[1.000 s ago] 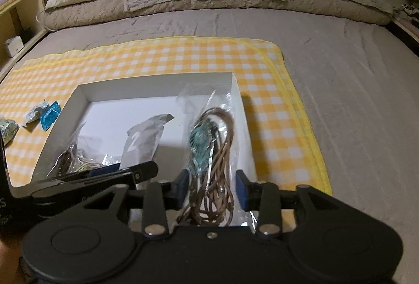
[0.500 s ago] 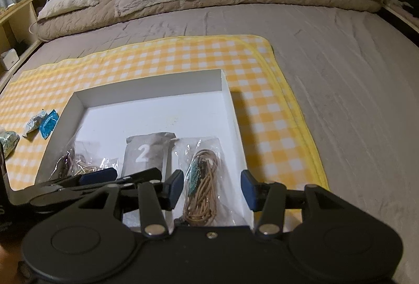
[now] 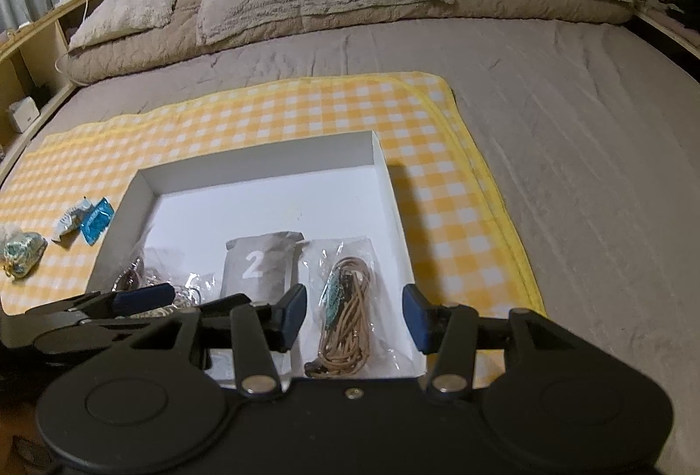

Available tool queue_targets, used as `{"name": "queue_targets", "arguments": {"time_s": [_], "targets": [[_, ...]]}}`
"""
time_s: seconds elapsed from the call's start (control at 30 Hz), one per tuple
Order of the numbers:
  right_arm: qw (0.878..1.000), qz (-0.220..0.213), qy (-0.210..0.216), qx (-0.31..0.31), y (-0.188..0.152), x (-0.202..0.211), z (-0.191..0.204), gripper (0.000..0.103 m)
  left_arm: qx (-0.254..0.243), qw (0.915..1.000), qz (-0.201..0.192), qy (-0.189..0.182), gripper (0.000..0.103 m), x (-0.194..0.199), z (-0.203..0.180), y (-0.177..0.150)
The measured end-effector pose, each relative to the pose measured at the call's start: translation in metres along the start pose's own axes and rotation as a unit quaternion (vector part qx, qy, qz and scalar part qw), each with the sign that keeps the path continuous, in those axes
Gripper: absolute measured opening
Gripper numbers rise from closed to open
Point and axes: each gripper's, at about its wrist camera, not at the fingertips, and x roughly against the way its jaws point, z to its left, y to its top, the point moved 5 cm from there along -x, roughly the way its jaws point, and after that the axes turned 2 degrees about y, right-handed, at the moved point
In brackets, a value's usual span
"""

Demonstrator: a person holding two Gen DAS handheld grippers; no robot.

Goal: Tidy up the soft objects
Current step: 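Open both tools to drop the grey packet and tan cord bag into the box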

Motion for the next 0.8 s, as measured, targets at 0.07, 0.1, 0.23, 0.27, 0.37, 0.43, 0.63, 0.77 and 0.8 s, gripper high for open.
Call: {"name": "queue_targets", "arguments": {"time_s": [0.07, 0.1, 0.23, 0.27, 0.37, 0.43, 0.63, 0.77, 0.8], "targets": [[1.000, -0.003, 0.001, 0.000, 0.000, 0.004, 0.002, 0.049, -0.005, 1.0000, -0.005, 0.001, 0.091, 0.007, 0.001, 0.003], [1.000, -0.005, 0.001, 0.001, 0.000, 0.006, 0.003, 0.049, -0.007, 1.0000, -0.006, 0.002, 0.091, 0.011, 0.001, 0.004], [1.000, -0.012, 0.003, 0.002, 0.000, 0.014, 0.005, 0.049, -0.015, 0.9998, -0.010, 0.007, 0.092, 0.025, 0.004, 0.006], [1.000, -0.014, 0.003, 0.002, 0.000, 0.016, 0.006, 0.050, -0.018, 0.9997, -0.011, 0.009, 0.092, 0.028, 0.005, 0.007], [1.000, -0.019, 0.001, 0.003, -0.001, 0.022, 0.007, 0.052, -0.025, 0.9995, -0.015, 0.014, 0.096, 0.040, 0.008, 0.009], [1.000, -0.023, 0.001, 0.005, -0.003, 0.028, 0.009, 0.054, -0.029, 0.9992, -0.019, 0.019, 0.096, 0.048, 0.011, 0.009], [0.999, -0.038, -0.006, 0.007, -0.009, 0.043, 0.011, 0.064, -0.038, 0.9986, -0.024, 0.028, 0.100, 0.069, 0.018, 0.009], [0.999, -0.047, -0.014, 0.006, -0.012, 0.051, 0.011, 0.072, -0.039, 0.9985, -0.024, 0.031, 0.103, 0.079, 0.020, 0.008], [0.999, -0.049, -0.016, 0.006, -0.013, 0.053, 0.012, 0.074, -0.040, 0.9984, -0.025, 0.032, 0.103, 0.082, 0.021, 0.007]]}}
